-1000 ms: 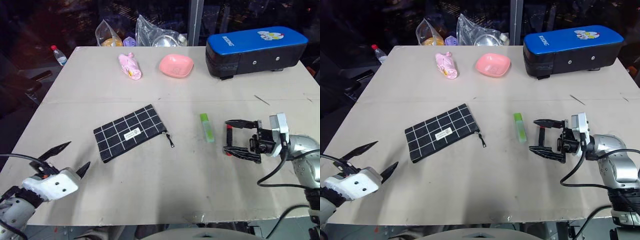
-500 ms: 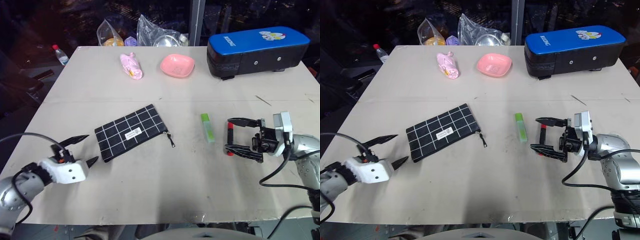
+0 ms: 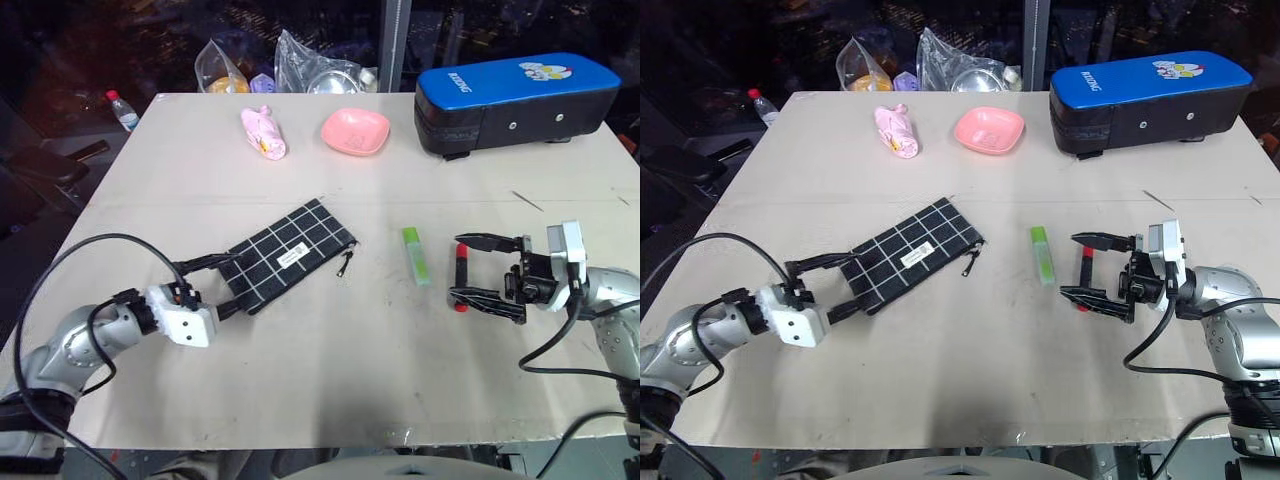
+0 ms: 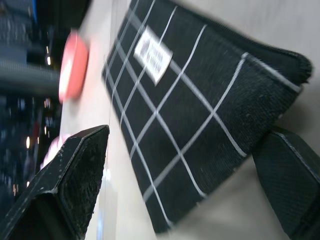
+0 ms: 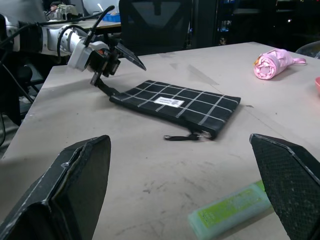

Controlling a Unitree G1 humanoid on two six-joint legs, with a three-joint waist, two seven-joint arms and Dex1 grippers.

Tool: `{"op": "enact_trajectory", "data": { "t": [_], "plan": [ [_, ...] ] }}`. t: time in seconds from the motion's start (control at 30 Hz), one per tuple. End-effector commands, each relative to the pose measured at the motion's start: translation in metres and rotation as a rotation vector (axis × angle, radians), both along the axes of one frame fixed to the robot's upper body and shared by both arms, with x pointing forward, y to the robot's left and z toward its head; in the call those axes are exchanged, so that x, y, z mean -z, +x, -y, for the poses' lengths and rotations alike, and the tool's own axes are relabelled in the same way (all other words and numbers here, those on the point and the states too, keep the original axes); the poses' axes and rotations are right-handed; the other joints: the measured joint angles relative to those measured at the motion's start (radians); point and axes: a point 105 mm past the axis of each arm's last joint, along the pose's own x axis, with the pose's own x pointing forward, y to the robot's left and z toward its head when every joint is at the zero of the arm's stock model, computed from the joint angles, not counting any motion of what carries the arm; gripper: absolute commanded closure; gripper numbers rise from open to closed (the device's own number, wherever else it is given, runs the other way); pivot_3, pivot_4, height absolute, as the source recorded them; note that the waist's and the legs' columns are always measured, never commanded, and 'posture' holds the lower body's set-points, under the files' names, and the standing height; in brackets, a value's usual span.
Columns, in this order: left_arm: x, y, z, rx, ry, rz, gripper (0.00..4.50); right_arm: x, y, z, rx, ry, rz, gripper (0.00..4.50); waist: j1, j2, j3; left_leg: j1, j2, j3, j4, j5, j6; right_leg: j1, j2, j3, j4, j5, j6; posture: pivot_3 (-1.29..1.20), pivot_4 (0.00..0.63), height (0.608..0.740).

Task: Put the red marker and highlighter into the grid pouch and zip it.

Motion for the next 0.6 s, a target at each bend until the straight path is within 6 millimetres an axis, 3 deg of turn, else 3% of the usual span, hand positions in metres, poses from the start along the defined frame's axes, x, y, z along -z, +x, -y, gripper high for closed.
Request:
{"op": "enact_trajectory", "data": {
  "t": [0.03, 0.6],
  "plan": [
    [-0.004, 0.004, 0.011, 0.034, -0.019, 0.053, 0.07, -0.01, -0.002, 0.001, 0.006, 0.011, 0.053, 0.0, -0.001, 0.0, 0.0, 0.0, 0.0, 0.0, 0.0, 0.0, 0.0, 0.0, 0.0, 0.0, 0.0, 0.0, 0.0, 0.0, 0.15, 0.728],
    [0.005, 0.042, 0.041, -0.127, -0.019, 0.2, 0.07, -0.008, -0.002, 0.001, 0.034, 0.02, 0.062, 0.0, 0.003, 0.0, 0.0, 0.001, 0.0, 0.0, 0.003, 0.003, 0.004, 0.001, 0.002, -0.002, 0.003, 0.002, 0.004, 0.0, 0.15, 0.728]
  ]
}}
